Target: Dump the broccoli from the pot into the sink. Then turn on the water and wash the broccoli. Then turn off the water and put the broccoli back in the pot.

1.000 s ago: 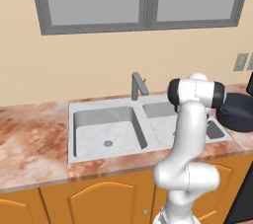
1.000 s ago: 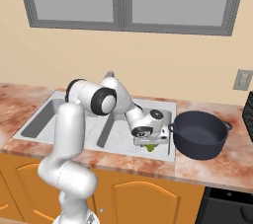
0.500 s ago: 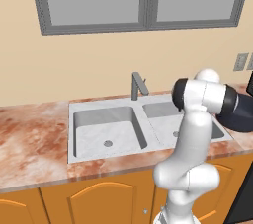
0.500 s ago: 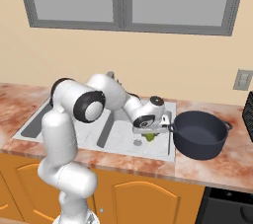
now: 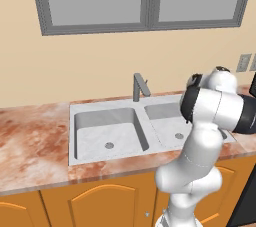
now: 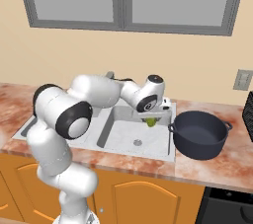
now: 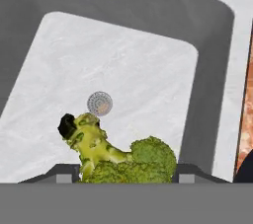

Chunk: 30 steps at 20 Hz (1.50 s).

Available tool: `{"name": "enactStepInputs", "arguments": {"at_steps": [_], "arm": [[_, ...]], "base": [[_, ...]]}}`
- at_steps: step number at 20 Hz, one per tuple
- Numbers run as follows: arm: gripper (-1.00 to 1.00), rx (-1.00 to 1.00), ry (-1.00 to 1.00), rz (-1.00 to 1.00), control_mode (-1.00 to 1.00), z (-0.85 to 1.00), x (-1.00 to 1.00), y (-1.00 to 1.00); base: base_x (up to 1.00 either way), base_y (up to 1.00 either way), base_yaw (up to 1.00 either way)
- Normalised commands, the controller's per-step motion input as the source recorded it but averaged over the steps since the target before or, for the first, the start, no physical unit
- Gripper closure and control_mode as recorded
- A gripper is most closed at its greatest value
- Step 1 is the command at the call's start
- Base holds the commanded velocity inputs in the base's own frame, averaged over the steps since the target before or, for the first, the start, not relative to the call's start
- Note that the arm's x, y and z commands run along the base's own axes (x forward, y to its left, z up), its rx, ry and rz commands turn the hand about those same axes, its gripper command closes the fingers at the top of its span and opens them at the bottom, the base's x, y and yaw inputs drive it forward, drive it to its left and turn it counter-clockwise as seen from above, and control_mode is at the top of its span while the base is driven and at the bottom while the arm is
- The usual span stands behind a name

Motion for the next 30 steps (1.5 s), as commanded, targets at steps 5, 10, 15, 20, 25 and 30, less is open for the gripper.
{"name": "enactStepInputs", "arguments": {"at_steps": [5, 10, 15, 20, 25, 30], "arm": [[1.00, -0.03, 0.05, -0.22, -1.00, 0.45, -0.20, -0.46], [1.00, 0.00, 0.02, -0.32, -1.00, 0.45, -0.24, -0.50], [1.00, 0.00, -0.02, -0.28, -1.00, 0.53, -0.08, -0.21], [1.00, 0.00, -0.01, -0.24, -1.00, 0.10, 0.00, -0.38], [1.00, 0.02, -0.08, -0.24, -1.00, -0.30, 0.00, -0.63], [1.00, 0.07, -0.07, -0.21, -1.00, -0.26, 0.00, -0.59]], "base": [[0.00, 0.00, 0.00], [0.00, 0.00, 0.00], [0.00, 0.00, 0.00], [0.00, 0.00, 0.00], [0.00, 0.00, 0.00], [0.00, 0.00, 0.00]]}}
